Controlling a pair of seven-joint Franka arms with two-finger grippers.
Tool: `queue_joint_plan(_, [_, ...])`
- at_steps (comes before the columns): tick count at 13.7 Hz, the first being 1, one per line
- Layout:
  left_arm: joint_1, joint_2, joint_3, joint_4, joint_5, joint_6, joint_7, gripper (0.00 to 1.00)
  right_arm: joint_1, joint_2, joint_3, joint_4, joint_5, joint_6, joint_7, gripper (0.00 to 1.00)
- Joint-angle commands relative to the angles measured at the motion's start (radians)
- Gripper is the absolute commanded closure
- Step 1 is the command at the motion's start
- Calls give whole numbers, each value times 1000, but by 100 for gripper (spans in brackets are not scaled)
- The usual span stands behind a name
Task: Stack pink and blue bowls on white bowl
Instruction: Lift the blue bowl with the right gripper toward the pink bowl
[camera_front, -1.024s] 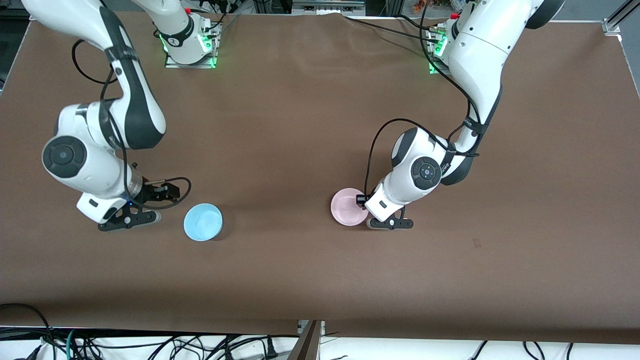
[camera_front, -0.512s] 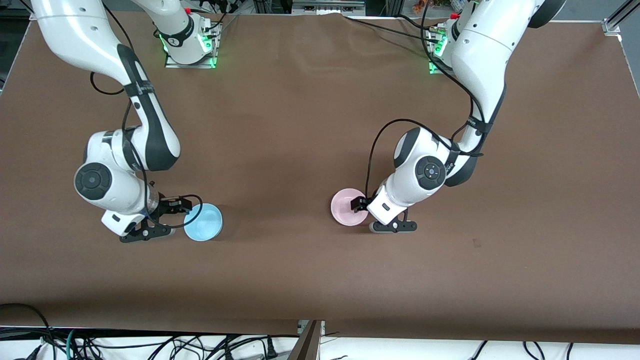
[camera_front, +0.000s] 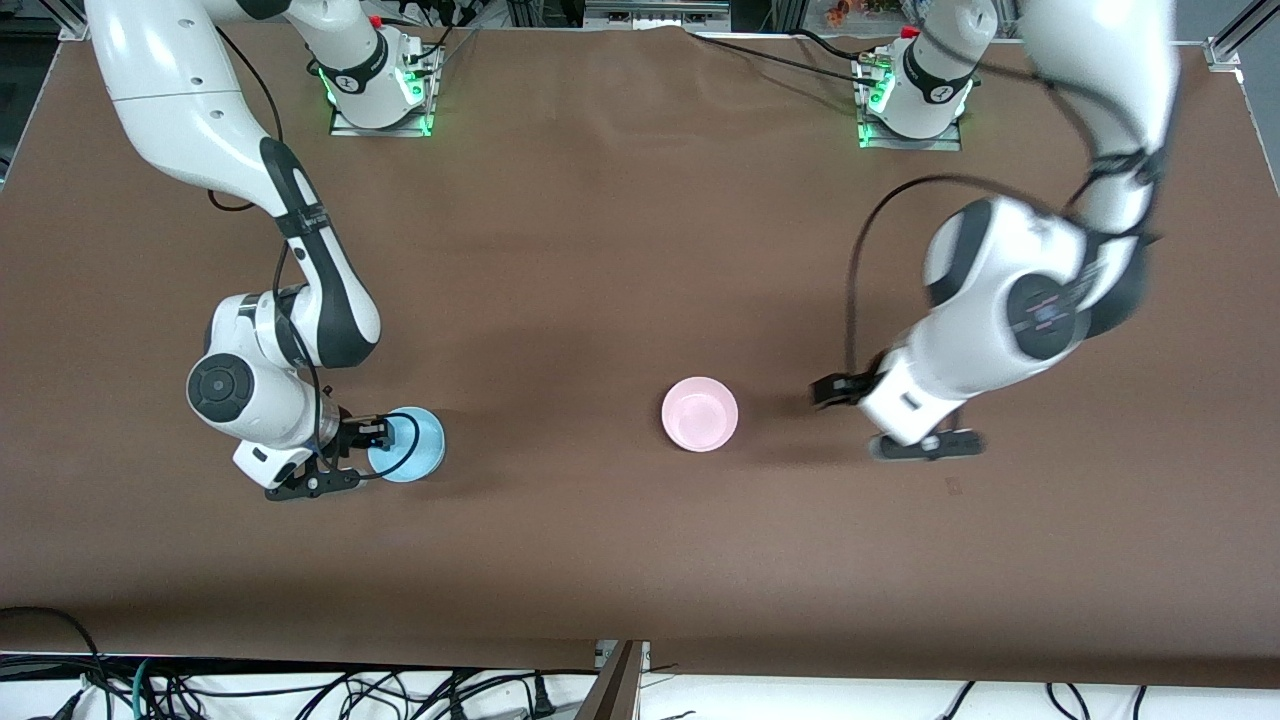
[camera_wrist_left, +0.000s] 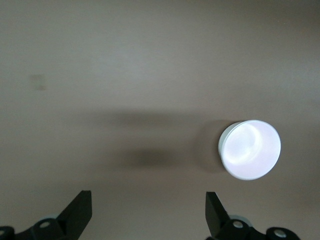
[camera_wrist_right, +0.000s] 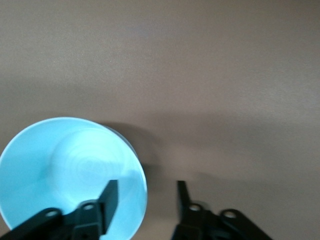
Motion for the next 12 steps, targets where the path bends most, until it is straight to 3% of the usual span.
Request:
queue_joint_plan(1, [63,-136,16,-39,23,-139,78,0,-5,17,4,40,30,-16,7,91])
queue_joint_plan(2, [76,-169,30,-39,23,-188,88,0,-2,16,4,48,52,-19,9,100])
queue_joint_plan(4, [108,-218,50,-39,29,-259,98,0,10,10,8,62,73,-50,52,100])
queue_joint_plan(6, [130,-253,53,-33,126,-306,148,0,24,10,20,166,83,-193,147,100])
queue_joint_plan(9, [162,-267,73,-1,142,-359,210,0,81,10,78,281,86,-329,411,100])
queue_joint_plan(12, [173,-257,73,3,105,-370,210,0,174,16,148,323,84,-309,764,100])
